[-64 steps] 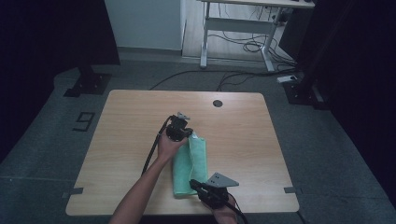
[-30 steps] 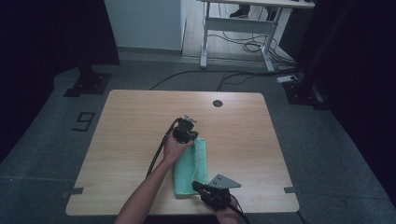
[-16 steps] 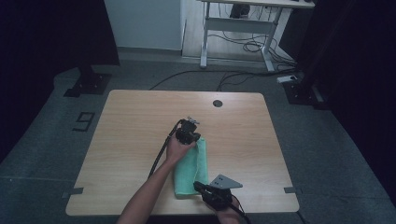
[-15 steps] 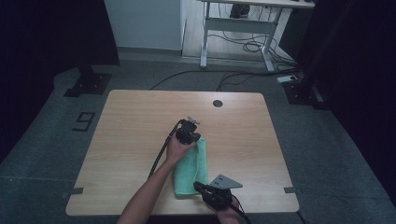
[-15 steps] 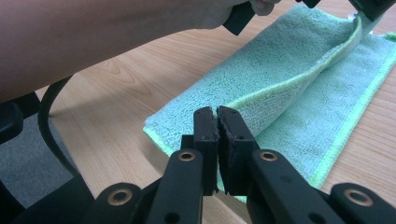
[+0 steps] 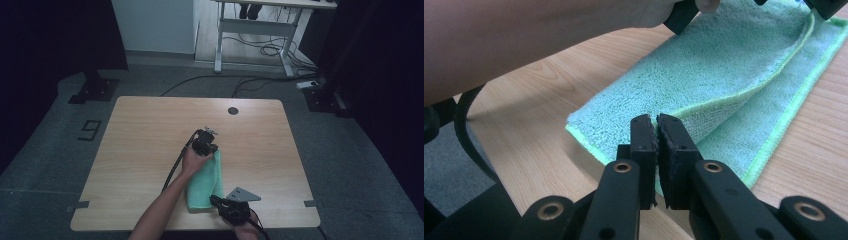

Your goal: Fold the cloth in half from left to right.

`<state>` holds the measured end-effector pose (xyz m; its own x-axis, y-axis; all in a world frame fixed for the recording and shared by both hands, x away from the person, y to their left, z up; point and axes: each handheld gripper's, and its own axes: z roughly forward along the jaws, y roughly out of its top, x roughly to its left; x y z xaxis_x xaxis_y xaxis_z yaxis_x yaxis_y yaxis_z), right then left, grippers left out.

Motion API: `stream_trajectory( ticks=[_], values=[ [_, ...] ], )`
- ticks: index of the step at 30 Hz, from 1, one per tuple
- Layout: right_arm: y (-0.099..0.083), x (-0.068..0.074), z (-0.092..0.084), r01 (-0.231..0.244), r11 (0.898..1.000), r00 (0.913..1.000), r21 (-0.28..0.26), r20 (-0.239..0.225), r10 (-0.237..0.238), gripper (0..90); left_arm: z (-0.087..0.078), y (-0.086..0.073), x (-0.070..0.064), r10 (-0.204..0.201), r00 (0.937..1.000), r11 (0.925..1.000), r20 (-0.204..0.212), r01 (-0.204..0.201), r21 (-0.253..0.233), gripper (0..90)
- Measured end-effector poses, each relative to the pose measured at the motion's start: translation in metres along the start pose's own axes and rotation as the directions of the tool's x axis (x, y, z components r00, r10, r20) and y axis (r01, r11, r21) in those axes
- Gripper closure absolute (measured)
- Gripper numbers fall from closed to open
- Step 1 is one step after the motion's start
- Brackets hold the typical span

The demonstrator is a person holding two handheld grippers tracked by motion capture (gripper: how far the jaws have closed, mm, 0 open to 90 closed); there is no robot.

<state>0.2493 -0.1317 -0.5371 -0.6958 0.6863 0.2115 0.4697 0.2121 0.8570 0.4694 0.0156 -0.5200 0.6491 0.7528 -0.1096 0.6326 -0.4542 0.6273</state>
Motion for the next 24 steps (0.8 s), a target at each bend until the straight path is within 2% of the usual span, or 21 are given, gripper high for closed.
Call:
stream_trajectory(
  ticks=[11, 19, 24],
  values=[
    [-0.0042, -0.0068, 0.0002, -0.022, 0.999, 0.9996, 0.027, 0.019, 0.022, 83.8, 0.0026, 0.0014, -0.0007, 0.003, 1.0000, 1.0000, -0.002, -0.003, -0.001, 85.9],
    [-0.0062, -0.0086, 0.0017, -0.023, 0.998, 0.9993, 0.055, 0.031, 0.021, 83.4, 0.0016, 0.0018, 0.0000, 0.004, 1.0000, 1.0000, -0.006, -0.004, -0.007, 85.8],
    [-0.0078, -0.0098, 0.0030, -0.027, 0.997, 0.9990, 0.078, 0.038, 0.024, 82.8, 0.0019, 0.0018, -0.0007, 0.001, 1.0000, 0.9999, -0.005, -0.002, -0.015, 82.9]
  ],
)
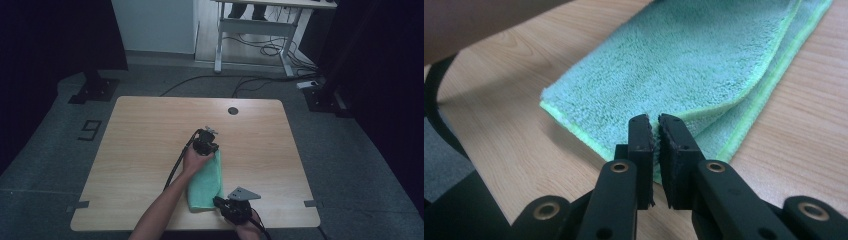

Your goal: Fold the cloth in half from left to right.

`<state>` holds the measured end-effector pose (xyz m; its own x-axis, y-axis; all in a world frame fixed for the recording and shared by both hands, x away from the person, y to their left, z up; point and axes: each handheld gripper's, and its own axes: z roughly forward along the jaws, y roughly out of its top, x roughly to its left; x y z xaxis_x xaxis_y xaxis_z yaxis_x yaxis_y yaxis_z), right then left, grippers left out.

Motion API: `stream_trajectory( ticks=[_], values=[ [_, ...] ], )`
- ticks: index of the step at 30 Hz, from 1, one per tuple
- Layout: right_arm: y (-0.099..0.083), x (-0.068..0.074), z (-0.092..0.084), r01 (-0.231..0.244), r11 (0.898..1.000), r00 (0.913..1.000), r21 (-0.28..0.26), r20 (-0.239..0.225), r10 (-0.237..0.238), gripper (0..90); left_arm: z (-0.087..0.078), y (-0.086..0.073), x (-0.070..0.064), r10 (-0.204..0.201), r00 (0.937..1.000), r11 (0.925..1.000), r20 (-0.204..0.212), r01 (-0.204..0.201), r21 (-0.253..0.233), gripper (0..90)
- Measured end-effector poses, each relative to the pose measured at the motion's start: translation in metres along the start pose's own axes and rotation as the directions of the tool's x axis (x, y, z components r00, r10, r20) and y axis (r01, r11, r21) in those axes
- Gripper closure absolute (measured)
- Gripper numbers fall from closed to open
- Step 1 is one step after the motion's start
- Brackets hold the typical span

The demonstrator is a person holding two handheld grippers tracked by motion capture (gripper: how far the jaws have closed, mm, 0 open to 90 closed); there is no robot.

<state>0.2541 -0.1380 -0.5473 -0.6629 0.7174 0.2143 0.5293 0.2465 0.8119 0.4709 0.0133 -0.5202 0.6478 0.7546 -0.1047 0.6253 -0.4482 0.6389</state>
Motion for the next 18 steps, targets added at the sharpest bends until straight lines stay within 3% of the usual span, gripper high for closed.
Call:
stream_trajectory(
  ticks=[4, 10, 11, 18],
  values=[
    [-0.001, -0.001, 0.001, -0.001, 1.000, 1.0000, 0.012, 0.005, 0.001, 82.1, -0.001, 0.000, -0.001, 0.006, 1.0000, 1.0000, 0.002, -0.006, -0.007, 74.8],
    [-0.001, -0.001, 0.000, 0.002, 1.000, 0.9999, 0.020, 0.012, -0.002, 79.3, -0.015, 0.002, 0.000, 0.026, 0.9996, 0.9986, 0.008, -0.026, -0.046, 62.0],
    [-0.001, -0.002, -0.001, -0.001, 1.000, 0.9999, 0.021, 0.014, 0.001, 78.5, -0.018, 0.002, 0.000, 0.020, 0.9997, 0.9982, 0.013, -0.019, -0.057, 55.9],
    [-0.003, -0.002, -0.002, 0.005, 0.999, 0.9993, 0.033, 0.036, -0.006, 73.5, -0.038, -0.001, 0.000, 0.021, 0.9998, 0.9958, 0.003, -0.021, -0.089, 48.5]
  ],
)
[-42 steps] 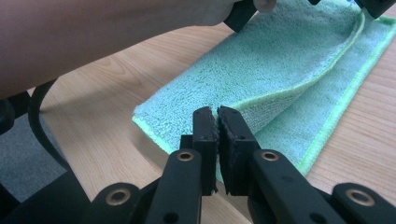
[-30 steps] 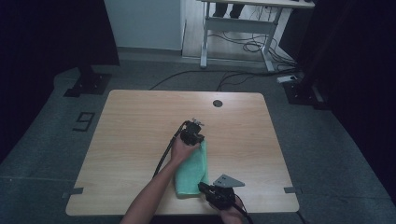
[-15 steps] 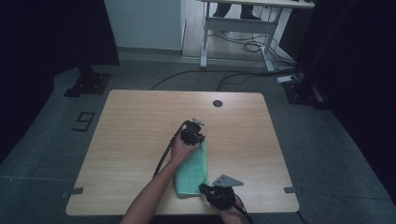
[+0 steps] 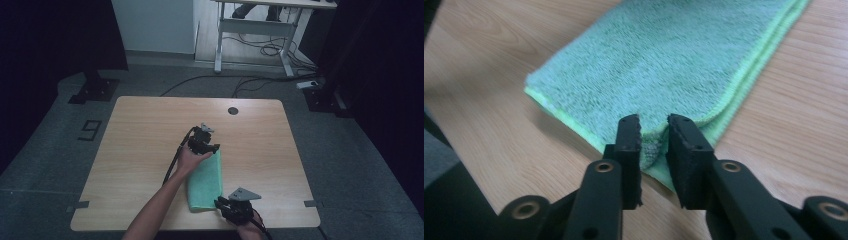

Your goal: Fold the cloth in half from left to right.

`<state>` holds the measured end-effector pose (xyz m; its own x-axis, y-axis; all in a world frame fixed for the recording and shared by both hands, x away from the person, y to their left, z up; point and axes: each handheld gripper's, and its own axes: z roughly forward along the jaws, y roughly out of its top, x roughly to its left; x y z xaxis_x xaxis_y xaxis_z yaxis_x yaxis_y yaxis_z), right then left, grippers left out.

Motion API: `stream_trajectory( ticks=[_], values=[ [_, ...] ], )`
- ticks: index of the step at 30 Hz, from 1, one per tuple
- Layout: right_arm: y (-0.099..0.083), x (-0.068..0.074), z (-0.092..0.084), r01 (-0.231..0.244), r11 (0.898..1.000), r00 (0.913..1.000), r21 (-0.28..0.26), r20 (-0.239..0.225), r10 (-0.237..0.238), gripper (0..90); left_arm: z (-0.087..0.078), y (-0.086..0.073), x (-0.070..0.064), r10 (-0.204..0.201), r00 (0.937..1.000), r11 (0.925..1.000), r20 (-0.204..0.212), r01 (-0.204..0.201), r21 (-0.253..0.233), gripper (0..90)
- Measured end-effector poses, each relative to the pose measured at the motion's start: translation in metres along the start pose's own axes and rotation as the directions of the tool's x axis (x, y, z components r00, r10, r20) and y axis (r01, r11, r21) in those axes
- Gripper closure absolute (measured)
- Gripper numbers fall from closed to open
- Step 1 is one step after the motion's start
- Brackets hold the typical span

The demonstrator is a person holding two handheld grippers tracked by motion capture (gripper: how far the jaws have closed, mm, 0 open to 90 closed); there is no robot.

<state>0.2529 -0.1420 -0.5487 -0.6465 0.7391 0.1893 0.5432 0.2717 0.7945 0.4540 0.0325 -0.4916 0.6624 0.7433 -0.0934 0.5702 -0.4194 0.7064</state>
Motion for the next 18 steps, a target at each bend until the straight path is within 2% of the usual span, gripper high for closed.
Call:
stream_trajectory(
  ticks=[2, 3, 9, 12, 18],
  values=[
    [-0.002, -0.001, -0.002, 0.000, 1.000, 0.9999, -0.001, 0.013, 0.000, 69.1, -0.006, -0.003, 0.001, 0.000, 1.0000, 1.0000, 0.000, 0.000, -0.007, 46.3],
    [-0.003, -0.002, -0.004, -0.003, 1.000, 0.9994, -0.005, 0.035, 0.004, 64.3, -0.008, -0.004, 0.002, -0.004, 1.0000, 0.9999, 0.000, 0.004, -0.011, 45.1],
    [-0.004, -0.004, -0.013, -0.003, 1.000, 0.9967, -0.025, 0.081, 0.005, 53.6, -0.022, -0.013, 0.009, -0.007, 1.0000, 0.9999, 0.000, 0.007, -0.009, 44.4],
    [0.000, -0.005, -0.016, -0.004, 0.999, 0.9962, -0.048, 0.086, 0.008, 51.8, -0.027, -0.018, 0.014, -0.009, 0.9999, 0.9999, -0.005, 0.009, -0.006, 44.7],
    [0.018, -0.001, -0.014, 0.038, 0.997, 0.9977, -0.075, 0.058, -0.033, 51.6, -0.037, -0.027, 0.024, 0.002, 1.0000, 1.0000, 0.001, -0.002, 0.004, 48.3]
  ],
)
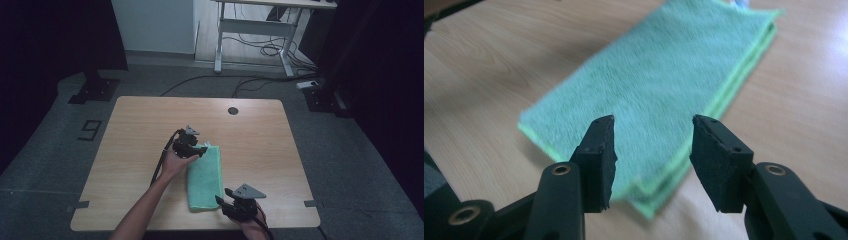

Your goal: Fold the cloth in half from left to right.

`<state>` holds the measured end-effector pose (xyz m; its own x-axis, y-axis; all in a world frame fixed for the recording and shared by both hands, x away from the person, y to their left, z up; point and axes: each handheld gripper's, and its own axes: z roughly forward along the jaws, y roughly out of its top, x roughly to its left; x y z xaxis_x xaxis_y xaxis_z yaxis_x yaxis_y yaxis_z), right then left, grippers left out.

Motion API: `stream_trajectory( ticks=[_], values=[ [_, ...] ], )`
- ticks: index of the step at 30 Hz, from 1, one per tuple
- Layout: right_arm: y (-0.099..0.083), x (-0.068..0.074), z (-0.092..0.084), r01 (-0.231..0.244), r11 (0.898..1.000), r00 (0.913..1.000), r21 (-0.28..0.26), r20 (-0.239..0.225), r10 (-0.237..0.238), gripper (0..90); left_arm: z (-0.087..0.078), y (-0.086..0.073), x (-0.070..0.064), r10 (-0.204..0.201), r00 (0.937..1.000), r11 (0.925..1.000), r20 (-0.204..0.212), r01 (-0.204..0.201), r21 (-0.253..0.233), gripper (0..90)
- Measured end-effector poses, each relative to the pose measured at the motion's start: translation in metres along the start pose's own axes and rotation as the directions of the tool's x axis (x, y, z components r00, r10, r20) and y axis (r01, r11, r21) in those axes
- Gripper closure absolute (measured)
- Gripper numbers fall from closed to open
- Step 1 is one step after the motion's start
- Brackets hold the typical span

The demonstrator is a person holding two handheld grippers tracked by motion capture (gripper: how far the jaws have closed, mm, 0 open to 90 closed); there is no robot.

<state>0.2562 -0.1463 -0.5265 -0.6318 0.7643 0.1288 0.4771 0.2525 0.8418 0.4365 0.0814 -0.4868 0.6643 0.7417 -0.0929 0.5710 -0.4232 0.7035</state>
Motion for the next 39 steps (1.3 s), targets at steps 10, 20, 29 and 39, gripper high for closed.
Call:
stream_trajectory(
  ticks=[10, 20, 29, 39],
  values=[
    [0.036, 0.009, 0.031, 0.077, 0.997, 0.9931, 0.016, -0.090, -0.075, 54.7, -0.003, -0.010, 0.014, 0.000, 0.9998, 0.9995, 0.022, -0.001, 0.033, 63.3],
    [0.052, 0.009, 0.078, 0.089, 0.995, 0.9881, 0.052, -0.131, -0.081, 55.6, 0.011, -0.022, 0.025, -0.004, 1.0000, 0.9957, 0.004, 0.003, 0.093, 70.7],
    [0.046, 0.009, 0.104, 0.110, 0.986, 0.9865, 0.125, -0.135, -0.093, 56.2, 0.023, -0.029, 0.032, -0.008, 1.0000, 0.9921, 0.005, 0.007, 0.125, 71.8],
    [0.036, 0.011, 0.102, 0.113, 0.983, 0.9864, 0.142, -0.135, -0.094, 57.6, 0.027, -0.030, 0.035, -0.017, 0.9997, 0.9919, 0.019, 0.015, 0.126, 73.0]
  ],
)
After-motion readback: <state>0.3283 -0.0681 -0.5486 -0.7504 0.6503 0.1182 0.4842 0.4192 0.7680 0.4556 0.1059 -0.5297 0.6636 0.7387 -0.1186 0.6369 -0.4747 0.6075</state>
